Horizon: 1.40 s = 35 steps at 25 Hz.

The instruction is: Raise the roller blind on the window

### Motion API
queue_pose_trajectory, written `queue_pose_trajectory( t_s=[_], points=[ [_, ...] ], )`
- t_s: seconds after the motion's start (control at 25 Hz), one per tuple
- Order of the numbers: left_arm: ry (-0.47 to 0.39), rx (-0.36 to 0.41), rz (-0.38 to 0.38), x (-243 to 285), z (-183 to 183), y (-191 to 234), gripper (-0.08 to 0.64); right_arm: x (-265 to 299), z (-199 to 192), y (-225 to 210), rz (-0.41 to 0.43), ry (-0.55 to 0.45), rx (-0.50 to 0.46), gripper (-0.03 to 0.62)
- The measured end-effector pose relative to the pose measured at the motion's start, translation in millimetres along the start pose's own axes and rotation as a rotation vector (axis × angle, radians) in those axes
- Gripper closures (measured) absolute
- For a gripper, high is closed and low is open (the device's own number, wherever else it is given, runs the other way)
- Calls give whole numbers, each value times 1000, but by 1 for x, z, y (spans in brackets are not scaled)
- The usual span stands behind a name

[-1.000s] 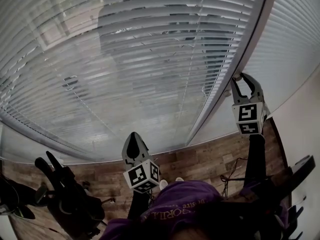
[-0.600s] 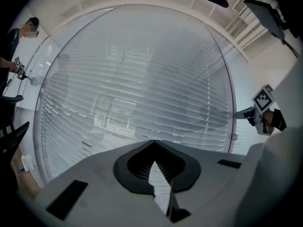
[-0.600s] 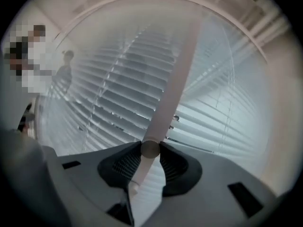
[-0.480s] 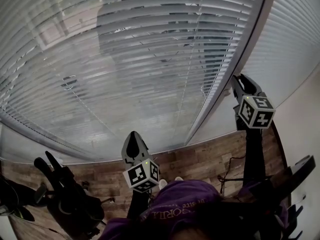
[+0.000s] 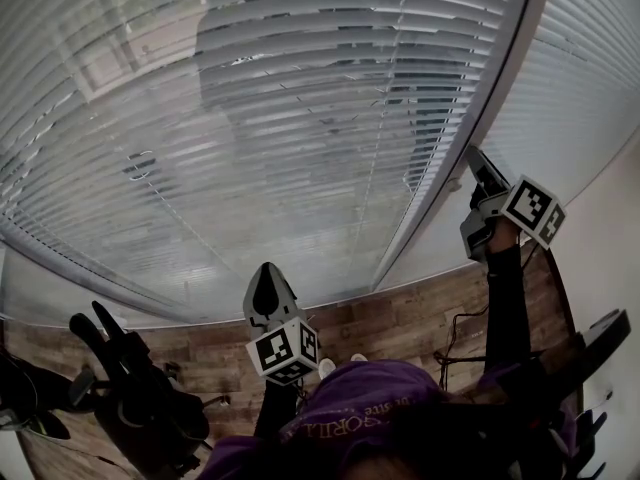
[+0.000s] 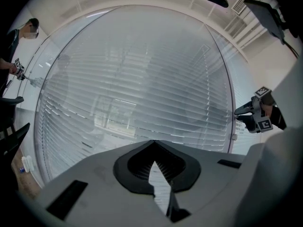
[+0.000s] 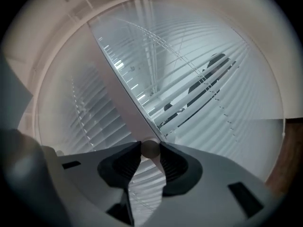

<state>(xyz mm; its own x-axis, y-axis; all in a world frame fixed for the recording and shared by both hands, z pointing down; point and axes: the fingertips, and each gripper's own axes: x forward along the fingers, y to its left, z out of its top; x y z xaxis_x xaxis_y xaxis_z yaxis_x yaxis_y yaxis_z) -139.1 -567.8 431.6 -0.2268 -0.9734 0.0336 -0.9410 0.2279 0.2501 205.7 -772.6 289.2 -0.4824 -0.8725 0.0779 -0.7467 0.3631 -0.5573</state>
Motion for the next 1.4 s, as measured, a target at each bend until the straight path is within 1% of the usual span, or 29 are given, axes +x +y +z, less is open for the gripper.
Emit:
queue_pose_trajectory(
  t_s=[0.16,0.28,0.44,0.56,0.68,0.84,0.92,1.0,1.08,1.24,1.4],
  points=[
    [-1,-1,-2,1,2,-1,560,3,-1,2,20,10,-13,468],
    [-4,-7,5,-1,2,0,560,0,-9,1,5,29,-59,466],
    [-14,2,9,-3,5,1,560,-13,-24,-2,-89,21,-181,468],
    [-23,4,9,-4,7,0,560,-22,-41,11,-116,9,-278,468],
    [-28,7,13,-4,10,-1,560,-26,-59,39,-71,-3,-330,468],
    [-29,6,12,-5,13,-5,560,-24,-90,83,58,24,-309,468],
    [-31,9,9,-5,13,-7,560,-23,-105,100,105,38,-310,468],
    [-28,13,7,-5,12,-8,560,-21,-119,111,127,44,-322,544],
    [-31,13,8,-5,10,-9,560,-20,-131,118,149,56,-336,594],
    [-32,-13,23,-6,11,-7,560,-19,-145,133,193,88,-360,594],
    [-27,16,8,-8,12,-6,560,-21,-149,142,208,104,-369,594]
  ],
)
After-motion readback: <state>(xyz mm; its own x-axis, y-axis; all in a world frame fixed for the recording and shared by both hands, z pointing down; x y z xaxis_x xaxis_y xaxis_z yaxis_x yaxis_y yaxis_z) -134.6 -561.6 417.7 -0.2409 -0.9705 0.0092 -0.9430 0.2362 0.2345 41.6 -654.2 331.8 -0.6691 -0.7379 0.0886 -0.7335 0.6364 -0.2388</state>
